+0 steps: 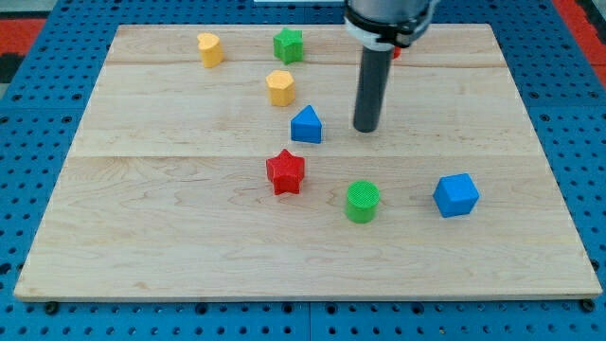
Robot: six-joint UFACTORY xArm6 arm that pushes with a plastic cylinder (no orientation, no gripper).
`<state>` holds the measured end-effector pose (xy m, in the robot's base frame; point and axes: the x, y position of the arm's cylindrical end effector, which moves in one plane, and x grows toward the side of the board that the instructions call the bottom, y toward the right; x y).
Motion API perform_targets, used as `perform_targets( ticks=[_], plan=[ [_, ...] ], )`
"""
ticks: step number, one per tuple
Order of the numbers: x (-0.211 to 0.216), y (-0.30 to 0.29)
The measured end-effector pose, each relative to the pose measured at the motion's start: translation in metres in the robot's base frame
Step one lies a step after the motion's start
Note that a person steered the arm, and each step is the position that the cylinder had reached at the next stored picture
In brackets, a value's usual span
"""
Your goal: Move the blue cube below the green circle
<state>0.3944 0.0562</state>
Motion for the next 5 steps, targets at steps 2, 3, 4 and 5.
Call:
perform_targets(
  ticks=[2, 3, 4, 5],
  plan=[
    [0.002, -0.052],
    [0.002, -0.044],
    [0.022, -0.024],
    [0.037, 0.024]
  ],
)
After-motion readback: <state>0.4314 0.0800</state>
